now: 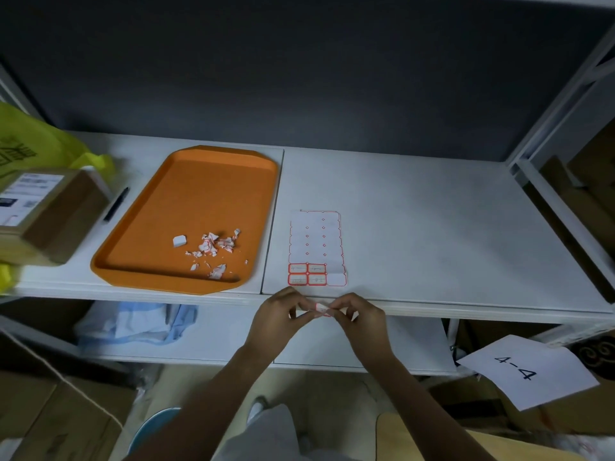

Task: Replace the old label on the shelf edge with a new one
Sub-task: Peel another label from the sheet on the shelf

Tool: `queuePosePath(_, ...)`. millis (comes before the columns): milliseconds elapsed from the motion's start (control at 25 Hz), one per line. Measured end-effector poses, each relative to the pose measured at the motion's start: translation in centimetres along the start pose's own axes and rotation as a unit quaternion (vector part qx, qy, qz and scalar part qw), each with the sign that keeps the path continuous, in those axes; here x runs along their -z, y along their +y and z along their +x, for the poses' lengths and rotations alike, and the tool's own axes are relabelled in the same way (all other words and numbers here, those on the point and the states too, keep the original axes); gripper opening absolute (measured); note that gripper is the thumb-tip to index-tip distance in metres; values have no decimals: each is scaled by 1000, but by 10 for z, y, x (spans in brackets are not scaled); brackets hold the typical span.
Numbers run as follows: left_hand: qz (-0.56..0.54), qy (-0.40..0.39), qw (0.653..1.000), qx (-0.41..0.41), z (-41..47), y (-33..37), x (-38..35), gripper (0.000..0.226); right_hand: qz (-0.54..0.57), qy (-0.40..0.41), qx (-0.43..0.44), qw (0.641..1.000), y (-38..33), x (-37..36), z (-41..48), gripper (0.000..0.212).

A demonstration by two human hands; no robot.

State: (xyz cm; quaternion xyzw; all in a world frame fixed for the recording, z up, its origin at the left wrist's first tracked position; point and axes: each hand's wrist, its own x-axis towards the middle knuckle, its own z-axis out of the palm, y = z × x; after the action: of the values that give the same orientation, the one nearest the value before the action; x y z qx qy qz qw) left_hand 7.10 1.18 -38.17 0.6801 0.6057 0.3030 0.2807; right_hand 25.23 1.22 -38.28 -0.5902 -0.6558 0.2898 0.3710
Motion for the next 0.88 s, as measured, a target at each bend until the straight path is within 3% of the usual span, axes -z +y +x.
queuePosePath(200,29,15,998,55,-10,-5,-7,14,-6,-7,6,1000,5,-11,-6,8)
queuePosePath(360,69,21,994,77,-23,4,-35,18,-42,32,12,999,20,-5,-19,8)
queuePosePath(480,27,29,995,88,-25,13,-57,22,-48,45,-39,997,31,8,-26,4)
queuePosePath(880,19,77,997,12,-4,56,-95,15,-153,125,-10,980,47,54,-22,18)
